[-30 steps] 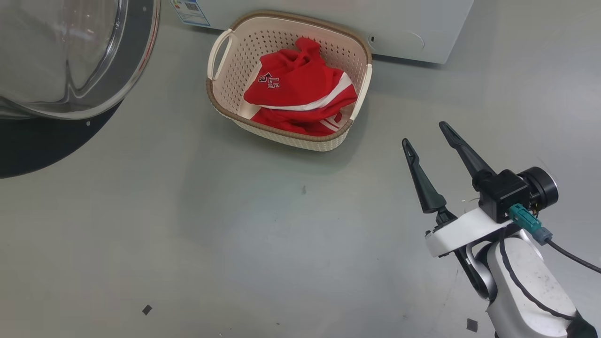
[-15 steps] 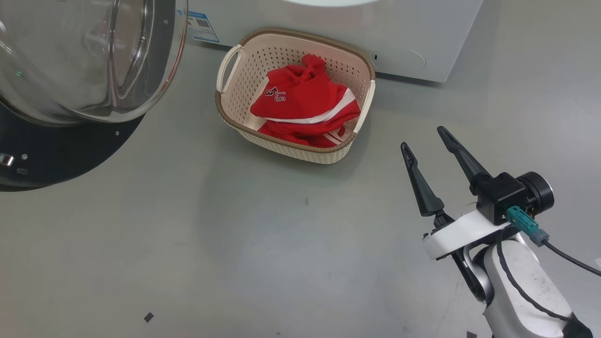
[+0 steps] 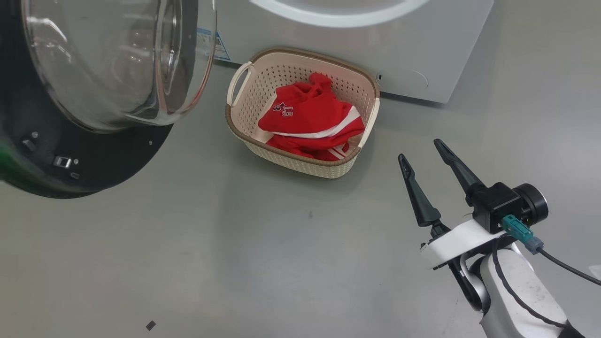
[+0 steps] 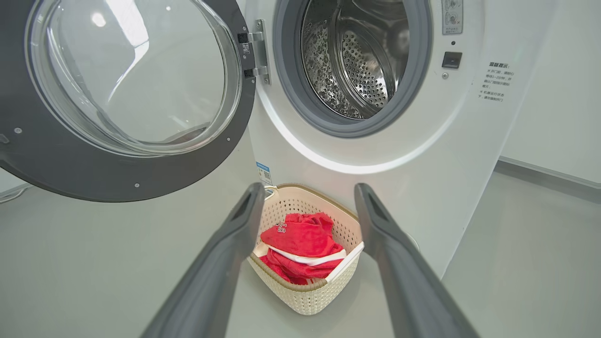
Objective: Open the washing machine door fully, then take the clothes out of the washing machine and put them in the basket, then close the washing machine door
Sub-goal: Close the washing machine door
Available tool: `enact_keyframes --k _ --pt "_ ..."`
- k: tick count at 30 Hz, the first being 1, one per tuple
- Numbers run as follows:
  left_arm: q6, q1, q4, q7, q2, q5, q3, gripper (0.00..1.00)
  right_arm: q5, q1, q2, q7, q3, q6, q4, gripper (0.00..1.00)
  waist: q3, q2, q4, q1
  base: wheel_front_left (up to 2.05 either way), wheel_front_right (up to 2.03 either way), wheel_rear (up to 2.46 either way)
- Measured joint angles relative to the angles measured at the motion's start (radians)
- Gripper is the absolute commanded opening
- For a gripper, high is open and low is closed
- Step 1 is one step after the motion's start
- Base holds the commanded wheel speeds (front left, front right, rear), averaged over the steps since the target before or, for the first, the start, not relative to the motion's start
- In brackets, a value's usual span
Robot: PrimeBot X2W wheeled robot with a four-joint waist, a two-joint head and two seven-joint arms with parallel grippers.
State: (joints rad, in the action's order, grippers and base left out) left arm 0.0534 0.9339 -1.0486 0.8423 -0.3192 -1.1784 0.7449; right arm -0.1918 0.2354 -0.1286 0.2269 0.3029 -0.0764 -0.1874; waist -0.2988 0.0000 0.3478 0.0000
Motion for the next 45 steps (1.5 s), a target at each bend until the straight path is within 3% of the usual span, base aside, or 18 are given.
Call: enact_keyframes --k 15,29,38,45 --pt "0.054 -0.074 0.045 0.198 0.102 -0.062 -0.02 0.0 -0.009 -0.021 0.014 0.007 0.012 0.0 -0.009 1.0 0.055 0.0 0.012 0.0 0.0 0.0 0.0" --pt "0.064 -0.118 0.137 0.265 0.164 -0.089 -0.041 0.0 -0.009 -0.021 0.015 0.009 0.009 0.007 -0.008 1.0 0.054 0.0 0.015 0.0 0.0 0.0 0.0" --pt "0.067 -0.166 0.234 0.226 0.165 -0.07 -0.062 0.0 -0.01 -0.022 0.016 0.013 0.005 0.009 -0.008 1.0 0.053 0.0 0.015 0.0 0.0 0.0 0.0" --pt "0.067 -0.238 0.356 0.086 0.124 0.056 -0.104 0.0 -0.012 -0.025 0.017 0.016 0.0 0.01 -0.008 1.0 0.058 0.0 0.021 0.0 0.0 0.0 0.0"
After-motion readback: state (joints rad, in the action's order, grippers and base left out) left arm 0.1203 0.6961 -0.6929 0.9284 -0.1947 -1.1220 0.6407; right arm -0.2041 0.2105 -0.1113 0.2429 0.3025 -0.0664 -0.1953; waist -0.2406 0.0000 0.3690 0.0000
